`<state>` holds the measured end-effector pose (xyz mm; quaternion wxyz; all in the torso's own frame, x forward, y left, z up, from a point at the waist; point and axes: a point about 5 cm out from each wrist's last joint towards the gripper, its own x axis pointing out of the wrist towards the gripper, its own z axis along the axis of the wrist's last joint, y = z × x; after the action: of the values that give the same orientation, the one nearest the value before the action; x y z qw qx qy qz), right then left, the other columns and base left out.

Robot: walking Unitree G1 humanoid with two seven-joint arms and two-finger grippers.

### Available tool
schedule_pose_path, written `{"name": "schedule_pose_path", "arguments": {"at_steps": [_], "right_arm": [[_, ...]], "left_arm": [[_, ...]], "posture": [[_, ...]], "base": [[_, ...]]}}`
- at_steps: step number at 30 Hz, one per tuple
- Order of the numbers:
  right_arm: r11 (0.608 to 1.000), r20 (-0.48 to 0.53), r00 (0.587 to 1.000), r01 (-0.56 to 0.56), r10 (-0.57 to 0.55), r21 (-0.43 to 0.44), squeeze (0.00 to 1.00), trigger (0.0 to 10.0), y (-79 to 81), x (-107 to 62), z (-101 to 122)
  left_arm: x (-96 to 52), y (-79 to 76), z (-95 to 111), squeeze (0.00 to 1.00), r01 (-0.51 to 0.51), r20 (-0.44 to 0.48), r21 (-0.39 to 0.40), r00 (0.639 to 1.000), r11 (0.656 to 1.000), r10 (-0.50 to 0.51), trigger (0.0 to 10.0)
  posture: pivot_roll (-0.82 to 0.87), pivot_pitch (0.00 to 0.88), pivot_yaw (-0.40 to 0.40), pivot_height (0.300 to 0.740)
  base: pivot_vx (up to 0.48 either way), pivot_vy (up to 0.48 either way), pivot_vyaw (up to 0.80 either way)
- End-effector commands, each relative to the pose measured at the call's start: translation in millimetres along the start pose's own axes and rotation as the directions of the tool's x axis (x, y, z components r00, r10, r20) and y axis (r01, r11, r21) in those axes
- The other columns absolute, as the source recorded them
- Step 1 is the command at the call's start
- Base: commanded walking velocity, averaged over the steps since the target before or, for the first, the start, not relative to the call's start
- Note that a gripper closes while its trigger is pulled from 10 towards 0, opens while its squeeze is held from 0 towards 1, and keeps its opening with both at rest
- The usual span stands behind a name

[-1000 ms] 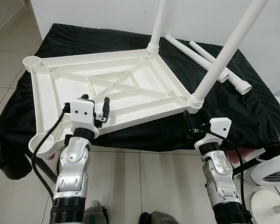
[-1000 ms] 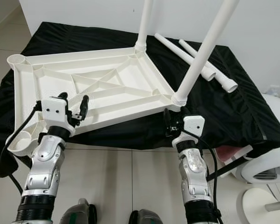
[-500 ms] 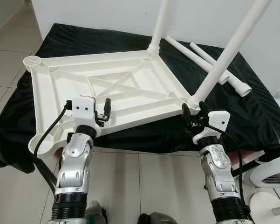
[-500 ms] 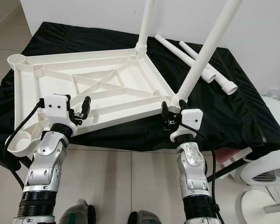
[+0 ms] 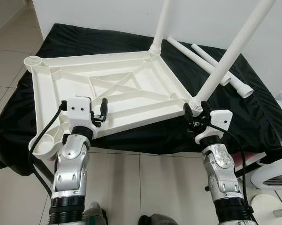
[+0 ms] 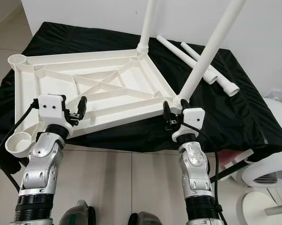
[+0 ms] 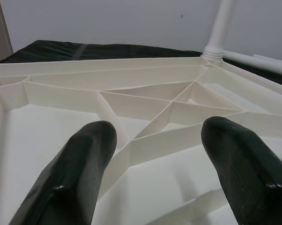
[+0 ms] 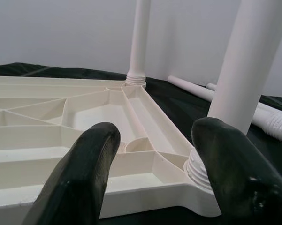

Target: Building children table

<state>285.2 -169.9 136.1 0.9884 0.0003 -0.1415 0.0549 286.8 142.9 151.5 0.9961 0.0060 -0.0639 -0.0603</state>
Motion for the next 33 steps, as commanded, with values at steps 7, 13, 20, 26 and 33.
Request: {"name": "schedule_pose_path", "arguments": {"at_steps": [7, 13, 20, 26, 33], "right_arm": [[0.999, 0.012, 1.0, -0.007, 0.007, 0.041, 1.0, 10.0, -0.5, 2.4, 0.9], [1.0, 0.004, 1.0, 0.002, -0.002, 0.01, 0.33, 10.0, -1.5, 1.6, -0.9], [1.0, -0.001, 1.0, -0.011, 0.011, 0.003, 0.0, 10.0, 0.7, 1.3, -2.5], [1.0, -0.004, 1.0, -0.023, 0.023, -0.008, 0.0, 10.0, 2.6, 3.2, -3.0], [1.0, -0.005, 1.0, -0.013, 0.013, -0.01, 0.0, 10.0, 1.1, 2.8, -3.9]], "left_arm": [[2.8, -7.6, -2.3, 0.39, -0.037, -0.007, 0.061, 0.999, 0.997, 0.038, 10.0], [-1.8, -9.0, -0.9, 1.0, -0.014, 0.01, 0.025, 1.0, 1.0, 0.014, 10.0], [-1.5, -10.3, 1.4, 0.0, -0.002, 0.018, 0.078, 1.0, 0.997, 0.001, 10.0], [-4.0, -11.4, 4.8, 0.0, 0.04, 0.043, 0.109, 0.998, 0.993, -0.045, 10.0], [-2.3, -13.1, 6.1, 0.0, 0.018, 0.052, 0.117, 0.998, 0.993, -0.025, 10.0]], "posture": [[0.06, 0.022, -0.1, 0.74], [0.06, 0.028, -0.102, 0.74], [0.07, 0.031, -0.119, 0.74], [0.06, 0.031, -0.12, 0.74], [0.07, 0.032, -0.112, 0.74]], "base": [[0.0, 0.0, 0.0], [0.0, 0.0, 0.0], [0.0, 0.0, 0.0], [0.0, 0.0, 0.0], [0.0, 0.0, 0.0]]}}
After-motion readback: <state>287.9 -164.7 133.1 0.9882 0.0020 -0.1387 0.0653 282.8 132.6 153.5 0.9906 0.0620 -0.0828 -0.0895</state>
